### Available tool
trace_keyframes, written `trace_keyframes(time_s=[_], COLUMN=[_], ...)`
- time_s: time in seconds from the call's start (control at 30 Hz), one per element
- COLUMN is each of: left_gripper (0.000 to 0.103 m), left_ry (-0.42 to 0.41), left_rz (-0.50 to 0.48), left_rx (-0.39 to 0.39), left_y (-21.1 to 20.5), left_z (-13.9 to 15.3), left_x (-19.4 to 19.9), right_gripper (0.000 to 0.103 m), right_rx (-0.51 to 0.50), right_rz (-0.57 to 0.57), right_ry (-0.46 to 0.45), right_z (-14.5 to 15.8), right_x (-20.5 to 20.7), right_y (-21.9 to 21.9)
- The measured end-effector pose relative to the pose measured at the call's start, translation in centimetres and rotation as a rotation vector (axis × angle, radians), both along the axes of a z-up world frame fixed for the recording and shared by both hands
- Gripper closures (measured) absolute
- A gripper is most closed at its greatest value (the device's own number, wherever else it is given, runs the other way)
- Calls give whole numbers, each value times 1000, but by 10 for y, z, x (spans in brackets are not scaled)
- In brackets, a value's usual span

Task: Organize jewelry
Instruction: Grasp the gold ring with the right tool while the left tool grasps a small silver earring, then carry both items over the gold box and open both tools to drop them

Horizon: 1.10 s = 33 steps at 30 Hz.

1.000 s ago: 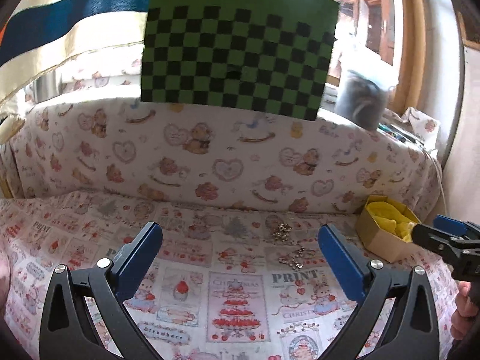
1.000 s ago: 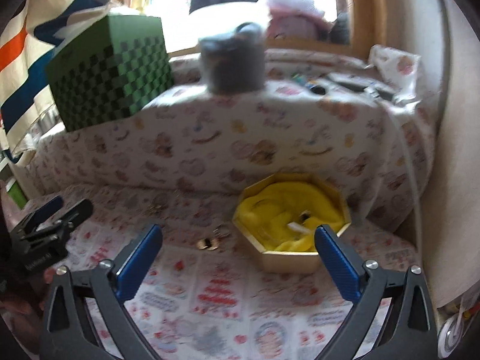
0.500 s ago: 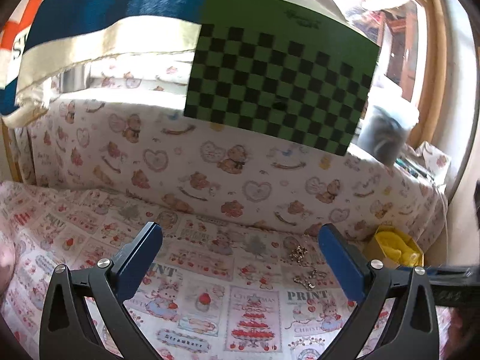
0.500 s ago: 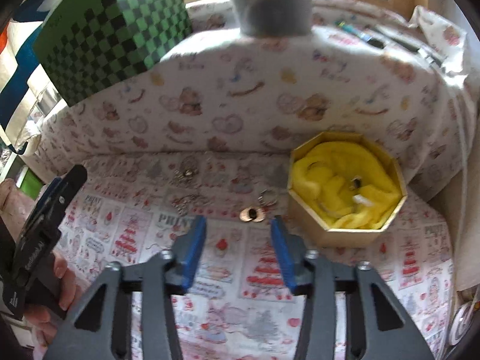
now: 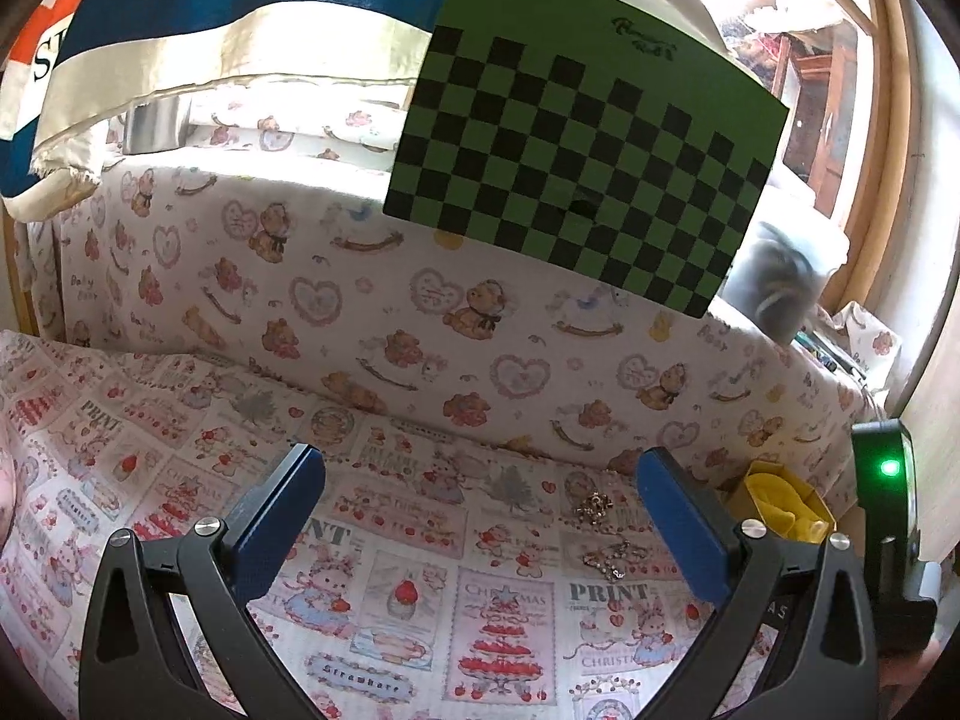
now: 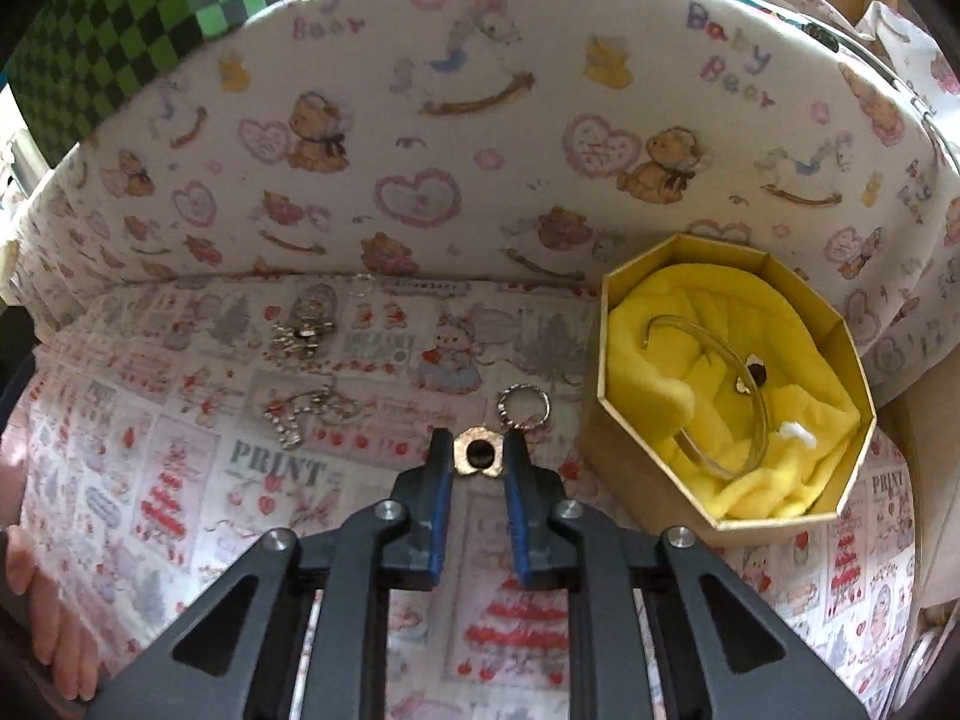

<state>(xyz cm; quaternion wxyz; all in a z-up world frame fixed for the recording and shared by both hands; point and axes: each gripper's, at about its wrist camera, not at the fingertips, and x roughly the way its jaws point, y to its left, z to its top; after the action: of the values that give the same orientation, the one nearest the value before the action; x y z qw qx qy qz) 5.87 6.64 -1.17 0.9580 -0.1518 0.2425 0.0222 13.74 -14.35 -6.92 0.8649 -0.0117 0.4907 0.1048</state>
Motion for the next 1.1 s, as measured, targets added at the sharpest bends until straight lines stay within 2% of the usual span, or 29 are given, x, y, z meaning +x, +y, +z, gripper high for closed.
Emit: trace_keyframes(time_s=[0.2, 0.4, 0.5, 0.63, 0.7, 0.77, 0.9, 1.0, 1.1], left_gripper=[0, 0, 0, 0, 8, 14, 45, 56, 61], left_ry=[-3, 16, 108, 164, 196, 247, 378, 438, 493], left_rz=[-23, -64, -67, -112, -156, -191, -289, -334, -325], left_rx=[28, 53, 102, 149, 151, 137, 120, 112, 124], left_y=[-6, -16, -25, -39, -48, -56, -79, -95, -110], left_z=[1, 0, 5, 17, 18, 15, -4, -15, -25], left_x=[0, 2, 9, 9, 15, 23, 43, 52, 57], right_gripper=[95, 95, 95, 95, 95, 95, 95, 95, 95], right_rx=[58, 107, 147, 179, 155, 135, 115, 123, 142], right_rz=[37, 102, 124, 98, 74, 54, 15, -5, -19], right_ry=[-60, -197, -328, -517, -593, -621, -644, -657, -669], right_z=[-1, 11, 20, 41, 49, 48, 49, 51, 56], right_x=[-10, -47, -65, -86, -94, -96, -84, -85, -86], right_y=[-9, -38, -54, -71, -75, -74, -77, -85, -92])
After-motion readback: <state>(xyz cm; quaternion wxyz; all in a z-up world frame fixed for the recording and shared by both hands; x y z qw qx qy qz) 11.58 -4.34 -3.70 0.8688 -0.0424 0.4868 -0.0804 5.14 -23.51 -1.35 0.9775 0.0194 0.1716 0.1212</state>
